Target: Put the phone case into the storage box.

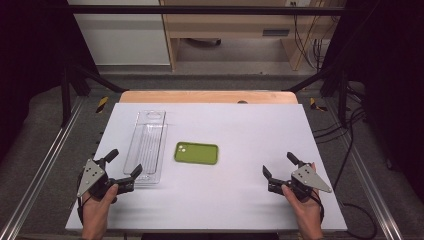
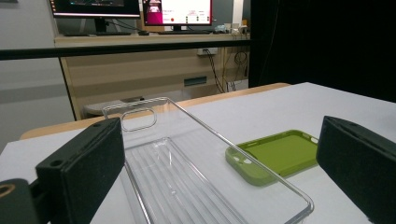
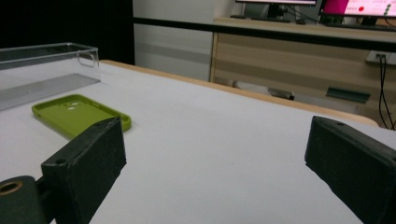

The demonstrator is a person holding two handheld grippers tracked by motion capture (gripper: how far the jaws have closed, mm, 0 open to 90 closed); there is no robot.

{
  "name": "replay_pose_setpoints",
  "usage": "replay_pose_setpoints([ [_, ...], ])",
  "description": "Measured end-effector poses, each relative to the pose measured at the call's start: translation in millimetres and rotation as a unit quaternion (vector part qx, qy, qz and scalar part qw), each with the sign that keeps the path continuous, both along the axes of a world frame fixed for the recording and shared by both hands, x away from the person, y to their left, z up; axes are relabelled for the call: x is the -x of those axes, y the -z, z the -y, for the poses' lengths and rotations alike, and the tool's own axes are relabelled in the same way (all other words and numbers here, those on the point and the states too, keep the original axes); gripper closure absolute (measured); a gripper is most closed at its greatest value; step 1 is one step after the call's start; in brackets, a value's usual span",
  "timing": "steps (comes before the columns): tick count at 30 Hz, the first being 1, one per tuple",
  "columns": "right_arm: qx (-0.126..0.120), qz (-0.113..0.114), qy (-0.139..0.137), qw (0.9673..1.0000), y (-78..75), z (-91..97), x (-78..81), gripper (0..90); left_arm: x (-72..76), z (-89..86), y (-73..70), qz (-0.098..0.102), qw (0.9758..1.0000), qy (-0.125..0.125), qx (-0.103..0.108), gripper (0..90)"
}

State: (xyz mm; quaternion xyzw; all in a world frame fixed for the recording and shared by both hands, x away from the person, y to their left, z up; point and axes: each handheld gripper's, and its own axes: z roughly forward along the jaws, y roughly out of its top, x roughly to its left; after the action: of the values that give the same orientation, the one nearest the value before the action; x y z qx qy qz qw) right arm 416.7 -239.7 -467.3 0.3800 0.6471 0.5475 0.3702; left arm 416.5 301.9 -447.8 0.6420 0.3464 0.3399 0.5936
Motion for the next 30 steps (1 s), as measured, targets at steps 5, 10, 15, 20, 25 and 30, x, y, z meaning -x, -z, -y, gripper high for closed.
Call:
replay_pose_setpoints([
  [5, 0.029, -0.041, 0.010, 0.9987, 1.0, -7.0, -2.4, 5.0, 1.0, -0.8, 0.3, -0.001, 1.0000, -0.002, 0.000, 0.9],
  [10, 0.071, -0.077, 0.007, 0.9945, -4.2, -18.8, -10.1, 5.8, 0.9, -1.1, 0.9, -0.004, 1.0000, -0.002, 0.002, 0.9],
  [15, 0.138, -0.113, -0.017, 0.9838, -15.0, -35.7, -20.8, 8.5, 0.6, -0.5, 1.1, -0.005, 1.0000, 0.000, 0.001, 0.9],
  [20, 0.169, -0.156, -0.055, 0.9717, -31.5, -51.7, -37.1, 10.9, 0.8, -0.4, 1.2, -0.006, 1.0000, -0.001, 0.001, 0.9],
  [25, 0.193, -0.164, -0.083, 0.9638, -42.4, -68.3, -48.9, 8.7, 1.5, 0.1, 1.2, -0.006, 1.0000, 0.001, 0.001, 0.9],
  [30, 0.220, -0.161, -0.102, 0.9568, -48.5, -84.6, -56.7, 8.8, 1.5, -0.5, 1.1, -0.005, 1.0000, 0.000, 0.002, 0.9],
])
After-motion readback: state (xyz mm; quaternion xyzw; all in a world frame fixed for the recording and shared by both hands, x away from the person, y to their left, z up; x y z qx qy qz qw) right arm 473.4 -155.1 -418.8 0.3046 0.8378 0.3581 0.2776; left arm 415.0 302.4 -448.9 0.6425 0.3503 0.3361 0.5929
